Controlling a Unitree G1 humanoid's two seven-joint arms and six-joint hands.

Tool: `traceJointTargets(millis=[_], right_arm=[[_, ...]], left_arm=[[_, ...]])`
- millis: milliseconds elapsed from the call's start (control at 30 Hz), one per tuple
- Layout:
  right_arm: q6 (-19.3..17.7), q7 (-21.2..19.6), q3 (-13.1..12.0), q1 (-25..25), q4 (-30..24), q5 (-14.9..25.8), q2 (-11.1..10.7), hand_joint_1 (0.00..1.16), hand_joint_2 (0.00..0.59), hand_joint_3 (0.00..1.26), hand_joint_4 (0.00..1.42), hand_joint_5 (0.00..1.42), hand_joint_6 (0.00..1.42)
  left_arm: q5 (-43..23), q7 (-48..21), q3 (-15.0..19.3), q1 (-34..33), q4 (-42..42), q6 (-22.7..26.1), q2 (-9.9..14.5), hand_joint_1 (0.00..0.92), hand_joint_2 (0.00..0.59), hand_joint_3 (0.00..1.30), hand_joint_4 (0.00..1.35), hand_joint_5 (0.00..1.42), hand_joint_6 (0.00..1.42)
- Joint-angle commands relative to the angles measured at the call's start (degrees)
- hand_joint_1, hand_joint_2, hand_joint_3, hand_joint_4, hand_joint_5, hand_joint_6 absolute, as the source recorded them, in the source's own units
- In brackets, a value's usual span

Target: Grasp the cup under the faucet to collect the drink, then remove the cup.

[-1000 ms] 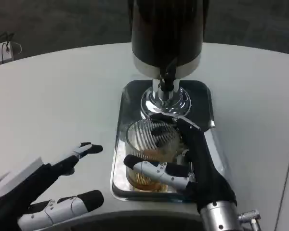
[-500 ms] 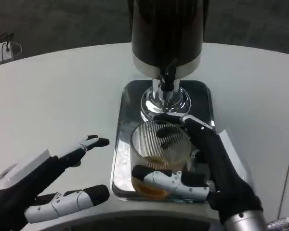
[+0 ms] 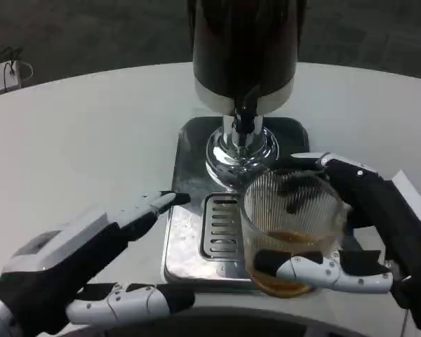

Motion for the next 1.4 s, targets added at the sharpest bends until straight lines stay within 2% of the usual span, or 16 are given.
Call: traceJointTargets(millis=[33,367,567,1400], right_arm=[[1.63,2.92,-3.43,1.15,-5.61,3.76,-2.16,1.0,0.226,0.97,1.2,1.41,1.42],[2.34,5.02,-5.61,4.49,-10.9,5.92,-4.32,1.0,0.219,0.97,1.2,1.4,1.42],[3.06,5.12,-6.03,6.65,-12.71,6.74,-4.58,1.0,0.219,0.97,1.2,1.41,1.42],[2.82,4.73,-6.46,7.62,-13.46,6.56,-4.6,0.99,0.217,0.97,1.2,1.4,1.42]], left_arm=[[1.63,0.22,-0.91,1.49,-2.76,-0.49,0.1,0.0,0.029,0.04,0.0,0.0,0.07],[4.67,0.15,-1.65,2.39,-6.69,0.08,0.09,0.0,0.035,0.0,0.0,0.0,0.02],[4.74,0.38,-1.47,2.98,-7.45,0.4,-0.22,0.0,0.037,0.0,0.0,0.0,0.0],[3.42,-0.4,-0.55,3.48,-7.77,1.27,0.42,0.0,0.037,0.0,0.0,0.0,0.0]])
